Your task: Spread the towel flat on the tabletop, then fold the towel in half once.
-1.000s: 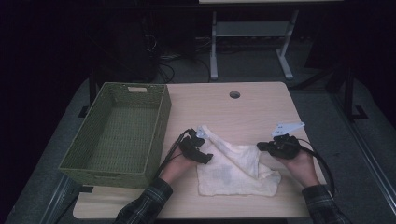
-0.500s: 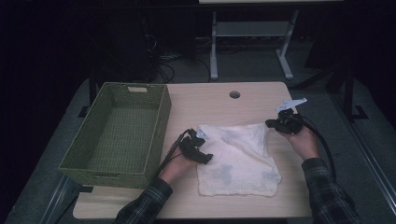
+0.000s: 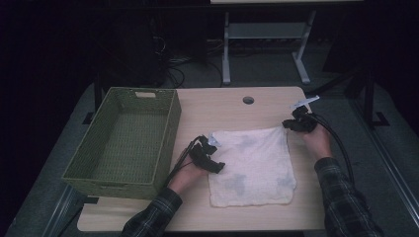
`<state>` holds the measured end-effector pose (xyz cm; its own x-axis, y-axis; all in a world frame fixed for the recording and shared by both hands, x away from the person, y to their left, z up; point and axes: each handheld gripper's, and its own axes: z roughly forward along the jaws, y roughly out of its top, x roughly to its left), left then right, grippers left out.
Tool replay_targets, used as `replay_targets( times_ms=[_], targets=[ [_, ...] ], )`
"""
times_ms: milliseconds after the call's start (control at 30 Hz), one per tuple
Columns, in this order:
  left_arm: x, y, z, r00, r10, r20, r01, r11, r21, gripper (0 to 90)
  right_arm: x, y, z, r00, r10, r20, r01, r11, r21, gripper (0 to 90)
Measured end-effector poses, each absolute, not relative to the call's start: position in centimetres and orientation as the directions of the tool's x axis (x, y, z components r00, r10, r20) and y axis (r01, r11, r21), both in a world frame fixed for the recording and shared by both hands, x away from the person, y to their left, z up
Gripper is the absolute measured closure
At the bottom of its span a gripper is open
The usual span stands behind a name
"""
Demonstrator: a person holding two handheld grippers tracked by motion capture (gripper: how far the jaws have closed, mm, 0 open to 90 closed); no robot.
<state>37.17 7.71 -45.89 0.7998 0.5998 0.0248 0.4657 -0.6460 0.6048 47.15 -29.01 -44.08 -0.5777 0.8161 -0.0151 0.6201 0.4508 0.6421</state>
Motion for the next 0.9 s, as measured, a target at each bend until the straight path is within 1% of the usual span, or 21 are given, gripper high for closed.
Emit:
replay_targets(
  times_ms=[33, 133, 233, 367, 467, 567, 733, 900],
  targets=[
    [37.3, 7.8, -45.8, 0.796, 0.605, 0.022, 0.469, -0.639, 0.610, 25.5, 47.1, -29.0, -44.2, -0.574, 0.819, -0.004, 0.623, 0.440, 0.647, 72.4],
    [37.8, 8.0, -45.5, 0.777, 0.629, 0.018, 0.486, -0.618, 0.618, 25.5, 46.6, -29.1, -44.1, -0.577, 0.816, 0.026, 0.620, 0.418, 0.664, 68.1],
    [38.4, 8.1, -45.0, 0.766, 0.643, 0.015, 0.495, -0.604, 0.624, 25.7, 46.2, -29.2, -44.1, -0.577, 0.814, 0.062, 0.619, 0.386, 0.684, 67.0],
    [39.5, 8.4, -44.2, 0.743, 0.669, 0.010, 0.511, -0.576, 0.638, 27.2, 45.9, -29.4, -44.1, -0.579, 0.813, 0.065, 0.617, 0.385, 0.686, 66.3],
    [40.5, 8.7, -43.8, 0.733, 0.680, 0.021, 0.511, -0.571, 0.643, 29.4, 45.8, -29.5, -44.1, -0.581, 0.811, 0.070, 0.612, 0.377, 0.695, 66.2],
    [41.4, 9.0, -43.6, 0.714, 0.699, 0.026, 0.514, -0.550, 0.659, 33.6, 45.8, -29.5, -44.0, -0.579, 0.812, 0.076, 0.613, 0.371, 0.698, 66.3],
    [43.2, 8.9, -43.7, 0.698, 0.715, 0.026, 0.521, -0.534, 0.666, 43.8, 46.1, -29.8, -44.1, -0.575, 0.813, 0.091, 0.613, 0.354, 0.706, 66.3],
    [45.6, 9.0, -44.4, 0.667, 0.745, 0.015, 0.560, -0.514, 0.650, 51.0, 46.2, -29.9, -44.4, -0.570, 0.814, 0.108, 0.618, 0.338, 0.710, 66.3]
  ],
)
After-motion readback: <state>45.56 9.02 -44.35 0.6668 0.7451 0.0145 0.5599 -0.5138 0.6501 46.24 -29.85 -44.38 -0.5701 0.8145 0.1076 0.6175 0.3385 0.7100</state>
